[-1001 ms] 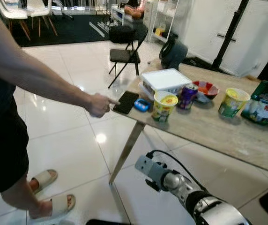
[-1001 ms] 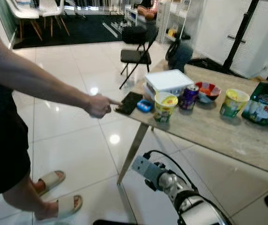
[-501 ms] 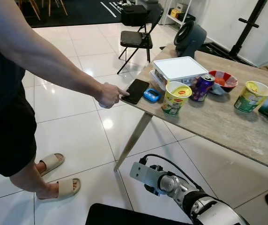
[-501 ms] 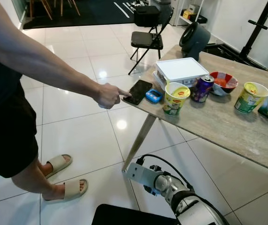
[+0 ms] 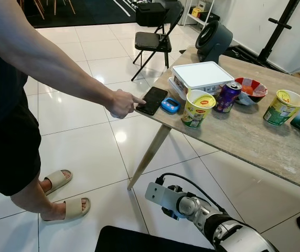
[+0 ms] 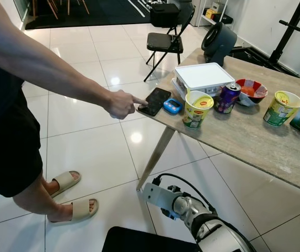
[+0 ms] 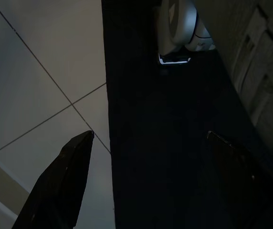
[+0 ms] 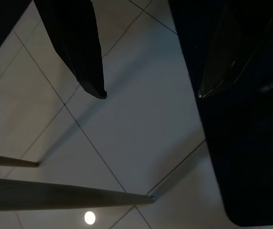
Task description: Restocking fridge
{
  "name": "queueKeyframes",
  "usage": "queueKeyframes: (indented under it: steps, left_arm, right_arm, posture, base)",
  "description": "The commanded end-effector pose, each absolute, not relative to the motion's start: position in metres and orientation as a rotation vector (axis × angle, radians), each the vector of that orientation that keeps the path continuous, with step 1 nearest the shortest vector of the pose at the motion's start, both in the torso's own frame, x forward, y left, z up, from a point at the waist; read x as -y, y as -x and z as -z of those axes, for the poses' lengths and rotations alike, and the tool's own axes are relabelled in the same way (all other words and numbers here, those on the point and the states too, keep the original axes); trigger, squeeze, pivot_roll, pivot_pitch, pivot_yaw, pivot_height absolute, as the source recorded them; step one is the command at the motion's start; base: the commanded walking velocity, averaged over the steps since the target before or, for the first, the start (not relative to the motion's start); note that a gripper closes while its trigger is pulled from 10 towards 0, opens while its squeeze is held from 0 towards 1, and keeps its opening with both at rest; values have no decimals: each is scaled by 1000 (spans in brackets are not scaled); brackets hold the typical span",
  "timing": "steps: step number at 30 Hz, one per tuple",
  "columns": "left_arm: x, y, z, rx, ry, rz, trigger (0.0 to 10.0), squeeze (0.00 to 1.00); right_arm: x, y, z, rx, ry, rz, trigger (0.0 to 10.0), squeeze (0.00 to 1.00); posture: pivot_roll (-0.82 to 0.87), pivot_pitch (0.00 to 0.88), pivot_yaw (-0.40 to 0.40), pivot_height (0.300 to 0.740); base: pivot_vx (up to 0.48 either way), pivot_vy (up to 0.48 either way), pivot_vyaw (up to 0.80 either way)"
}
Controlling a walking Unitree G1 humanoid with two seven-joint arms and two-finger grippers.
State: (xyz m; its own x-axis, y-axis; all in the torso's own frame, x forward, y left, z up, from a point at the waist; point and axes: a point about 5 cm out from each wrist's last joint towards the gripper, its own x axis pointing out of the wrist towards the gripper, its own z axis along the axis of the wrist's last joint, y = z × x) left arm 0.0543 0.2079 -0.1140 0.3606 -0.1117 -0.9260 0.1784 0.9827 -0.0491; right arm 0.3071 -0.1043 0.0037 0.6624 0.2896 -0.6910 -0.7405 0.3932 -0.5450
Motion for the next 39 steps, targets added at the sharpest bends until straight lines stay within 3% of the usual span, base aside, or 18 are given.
queueKeyframes:
  steps: [1, 11, 13, 20, 22, 29, 31, 36, 39]
  left_arm:
    - [-203, -44, 116, -1219, -45, 189, 10000, 0]
    - [-199, -52, 117, -1211, -37, 186, 10000, 0]
    - [-196, -56, 117, -1205, -36, 192, 10000, 0]
    - [-195, -60, 116, -1201, -39, 203, 10000, 0]
    - [-194, -63, 116, -1198, -45, 212, 10000, 0]
    - [-193, -67, 116, -1197, -50, 218, 10000, 0]
    - [-193, -72, 115, -1195, -52, 219, 10000, 0]
    - [-191, -82, 114, -1181, -50, 214, 10000, 0]
    - [-190, -84, 114, -1178, -50, 217, 10000, 0]
  right_arm:
    - [106, -306, -2, -552, 944, -684, 10000, 0]
    - [118, -312, -8, -537, 760, -544, 10000, 0]
    - [126, -313, -9, -546, 598, -466, 10000, 0]
    - [140, -315, -12, -539, 375, -349, 10000, 0]
    - [155, -316, -13, -536, 216, -239, 10000, 0]
    - [171, -312, -10, -544, 96, -136, 10000, 0]
    - [187, -302, -1, -579, 17, -38, 10000, 0]
    - [203, -281, 17, -665, 55, 7, 10000, 0]
    - [188, -280, 19, -680, 260, -168, 10000, 0]
  posture:
    - [307, 137, -84, 740]
    - [282, 108, -97, 740]
    - [263, 102, -96, 740]
    - [253, 97, -92, 740]
    - [234, 87, -87, 740]
    - [222, 73, -86, 740]
    - [213, 51, -89, 740]
    - [206, 32, -92, 740]
    - [203, 34, -92, 740]
  base:
    - [0, 0, 0]
    - [0, 0, 0]
    - [0, 0, 0]
    - [0, 0, 0]
    - [0, 0, 0]
    - [0, 0, 0]
    - [0, 0, 0]
    - [0, 0, 0]
    - [0, 0, 0]
